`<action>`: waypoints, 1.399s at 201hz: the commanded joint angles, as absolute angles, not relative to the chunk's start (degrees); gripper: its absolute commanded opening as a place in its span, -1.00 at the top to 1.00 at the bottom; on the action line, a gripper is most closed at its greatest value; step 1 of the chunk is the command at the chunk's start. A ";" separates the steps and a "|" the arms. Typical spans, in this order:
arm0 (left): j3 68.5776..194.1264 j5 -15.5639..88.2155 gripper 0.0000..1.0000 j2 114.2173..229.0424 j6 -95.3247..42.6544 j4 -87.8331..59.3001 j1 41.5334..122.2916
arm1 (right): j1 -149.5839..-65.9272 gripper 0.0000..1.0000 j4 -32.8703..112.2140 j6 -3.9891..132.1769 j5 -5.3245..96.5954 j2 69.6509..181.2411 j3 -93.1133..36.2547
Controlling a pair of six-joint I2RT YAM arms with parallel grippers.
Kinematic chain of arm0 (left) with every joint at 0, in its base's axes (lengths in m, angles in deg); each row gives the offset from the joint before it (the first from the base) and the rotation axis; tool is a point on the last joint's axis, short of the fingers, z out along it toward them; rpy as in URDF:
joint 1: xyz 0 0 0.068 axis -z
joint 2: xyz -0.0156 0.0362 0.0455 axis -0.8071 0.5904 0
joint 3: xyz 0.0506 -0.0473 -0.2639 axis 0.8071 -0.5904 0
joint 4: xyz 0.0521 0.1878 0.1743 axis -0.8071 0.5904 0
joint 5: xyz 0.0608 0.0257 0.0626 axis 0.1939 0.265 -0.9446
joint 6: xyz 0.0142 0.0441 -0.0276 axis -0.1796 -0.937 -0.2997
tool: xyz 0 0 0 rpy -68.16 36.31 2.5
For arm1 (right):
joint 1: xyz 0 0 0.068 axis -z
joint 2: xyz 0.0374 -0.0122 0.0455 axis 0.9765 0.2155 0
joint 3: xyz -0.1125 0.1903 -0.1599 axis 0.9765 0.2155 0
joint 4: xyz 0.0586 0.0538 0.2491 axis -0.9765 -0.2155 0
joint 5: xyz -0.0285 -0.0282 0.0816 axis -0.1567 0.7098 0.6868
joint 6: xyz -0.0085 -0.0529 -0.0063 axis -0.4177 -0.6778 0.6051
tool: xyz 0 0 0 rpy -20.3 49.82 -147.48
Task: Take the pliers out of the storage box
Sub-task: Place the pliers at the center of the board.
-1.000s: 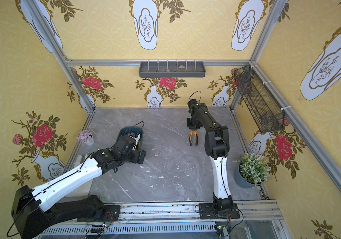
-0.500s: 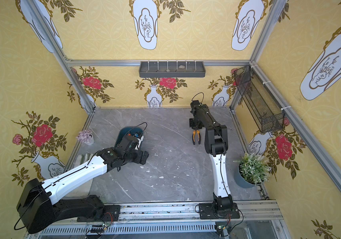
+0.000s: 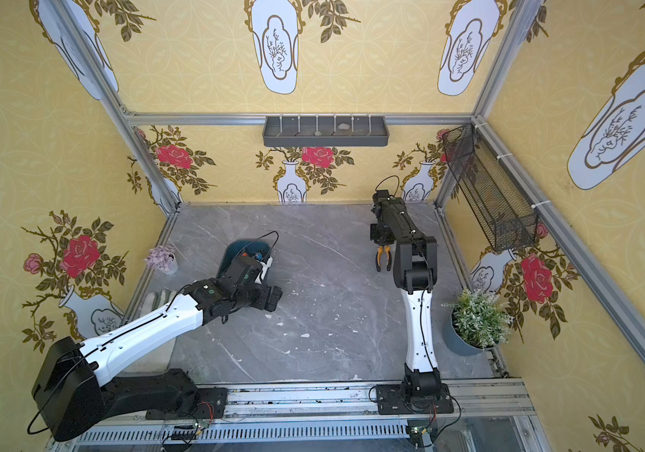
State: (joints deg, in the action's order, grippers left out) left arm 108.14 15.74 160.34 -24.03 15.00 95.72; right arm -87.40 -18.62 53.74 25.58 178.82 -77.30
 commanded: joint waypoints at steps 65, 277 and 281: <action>109.00 16.30 -0.98 160.71 -24.04 14.50 95.65 | -88.88 0.41 -18.41 53.65 28.54 181.95 -79.03; 112.82 11.68 -0.98 162.50 -21.33 19.80 94.86 | -99.65 -0.27 2.62 48.67 16.50 150.69 -63.49; 113.57 11.49 -0.98 163.31 -21.20 20.57 94.46 | -101.00 -0.28 3.03 48.64 16.65 148.84 -62.29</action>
State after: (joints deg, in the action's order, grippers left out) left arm 111.04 14.64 160.93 -22.58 16.88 95.59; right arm -95.44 -5.99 52.01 19.29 158.71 -67.27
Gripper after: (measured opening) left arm 0.990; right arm 0.621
